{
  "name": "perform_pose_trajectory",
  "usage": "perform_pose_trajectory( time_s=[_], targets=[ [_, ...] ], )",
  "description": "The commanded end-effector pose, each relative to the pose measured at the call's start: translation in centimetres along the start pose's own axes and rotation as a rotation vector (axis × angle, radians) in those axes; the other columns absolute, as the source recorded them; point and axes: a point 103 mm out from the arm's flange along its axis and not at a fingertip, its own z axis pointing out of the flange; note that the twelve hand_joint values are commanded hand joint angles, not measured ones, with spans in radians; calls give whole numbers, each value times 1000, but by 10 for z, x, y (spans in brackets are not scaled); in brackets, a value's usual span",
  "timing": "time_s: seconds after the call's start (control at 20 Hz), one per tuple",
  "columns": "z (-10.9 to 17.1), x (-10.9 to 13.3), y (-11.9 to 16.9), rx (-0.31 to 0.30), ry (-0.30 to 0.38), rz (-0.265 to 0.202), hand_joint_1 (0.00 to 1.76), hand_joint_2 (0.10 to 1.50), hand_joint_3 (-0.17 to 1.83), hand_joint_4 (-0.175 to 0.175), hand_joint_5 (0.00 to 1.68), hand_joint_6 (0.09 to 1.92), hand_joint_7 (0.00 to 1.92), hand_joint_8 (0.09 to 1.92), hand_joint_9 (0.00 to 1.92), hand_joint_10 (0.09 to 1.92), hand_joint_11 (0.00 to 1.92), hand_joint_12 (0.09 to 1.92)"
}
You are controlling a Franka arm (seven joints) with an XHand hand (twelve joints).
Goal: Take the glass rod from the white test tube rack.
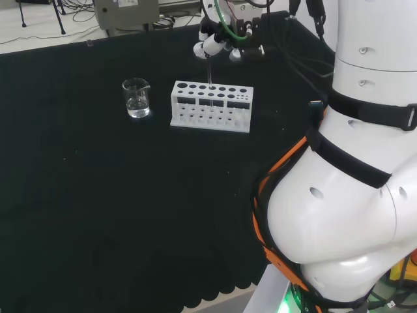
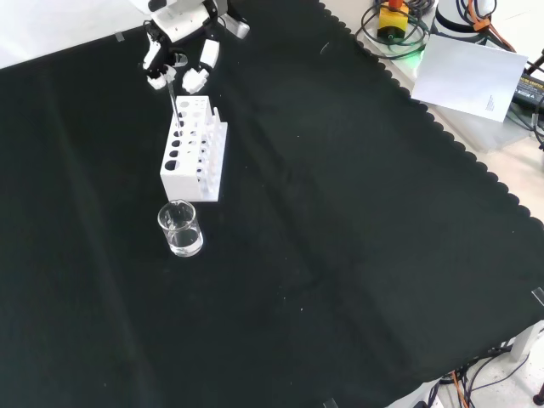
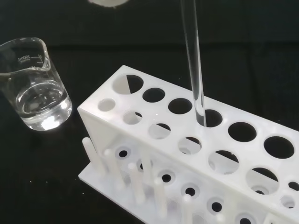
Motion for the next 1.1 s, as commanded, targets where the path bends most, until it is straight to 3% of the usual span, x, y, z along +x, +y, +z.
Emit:
perform_pose_trajectory(
  time_s=[0.05, 0.3, 0.4, 0.5, 0.65, 0.8, 1.1],
  targets=[
    [7, 11, 10, 16, -38, 25, 858, 844, 505, -175, 731, 936, 1025, 1155, 1495, 1140, 1576, 1203],
    [13, 14, 20, 4, -44, 19, 975, 824, 522, -175, 833, 882, 1098, 1106, 1588, 1044, 1694, 1139],
    [15, 15, 22, -23, -47, -11, 1096, 938, 331, -175, 932, 966, 1142, 1088, 1621, 950, 1771, 1034],
    [16, 15, 22, -64, -70, 9, 1215, 1037, 148, -175, 937, 885, 1095, 1128, 1615, 896, 1787, 945],
    [10, 16, 21, -129, -106, 43, 1275, 1064, 61, -175, 999, 731, 1088, 1130, 1604, 895, 1680, 893],
    [-17, 38, 17, -189, -134, 80, 1285, 1050, 65, -175, 1041, 657, 1101, 1118, 1598, 916, 1613, 902],
    [-35, 28, 8, -258, -106, 98, 1302, 898, 293, -175, 1193, 397, 1165, 1042, 1613, 831, 1603, 786]
  ],
)
